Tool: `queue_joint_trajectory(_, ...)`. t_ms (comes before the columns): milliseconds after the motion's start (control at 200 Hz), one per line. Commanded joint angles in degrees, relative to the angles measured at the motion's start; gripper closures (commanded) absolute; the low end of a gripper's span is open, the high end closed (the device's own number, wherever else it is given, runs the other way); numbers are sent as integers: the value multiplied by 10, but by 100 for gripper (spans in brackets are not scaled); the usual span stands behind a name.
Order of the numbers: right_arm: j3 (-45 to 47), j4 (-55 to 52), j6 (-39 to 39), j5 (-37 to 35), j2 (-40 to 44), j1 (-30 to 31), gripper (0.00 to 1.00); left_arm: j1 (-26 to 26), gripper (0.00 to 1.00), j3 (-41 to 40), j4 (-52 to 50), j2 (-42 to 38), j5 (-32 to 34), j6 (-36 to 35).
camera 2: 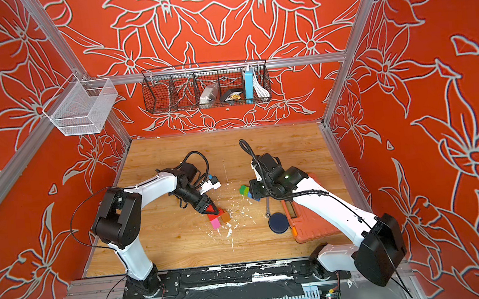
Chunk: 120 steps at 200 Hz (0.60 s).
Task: Assemble the letter h with lego
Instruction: Adjust the lego brick at the center of the board.
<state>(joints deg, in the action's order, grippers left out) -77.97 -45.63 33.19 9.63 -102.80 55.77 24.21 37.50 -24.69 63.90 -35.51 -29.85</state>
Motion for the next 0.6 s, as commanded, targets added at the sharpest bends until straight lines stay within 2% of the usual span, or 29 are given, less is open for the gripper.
queue_joint_trajectory(0,13,11,20,-7,21,-10,72,6,5,8,14,18,18,20)
queue_joint_trajectory(210,36,26,29,-4,56,-31,72,34,5,15,23,40,49,30)
queue_joint_trajectory(445,81,30,29,-45,156,-89,68,83,8,25,18,54,84,54)
queue_joint_trajectory(595,120,40,27,-51,222,-126,66,89,11,50,-1,97,103,74)
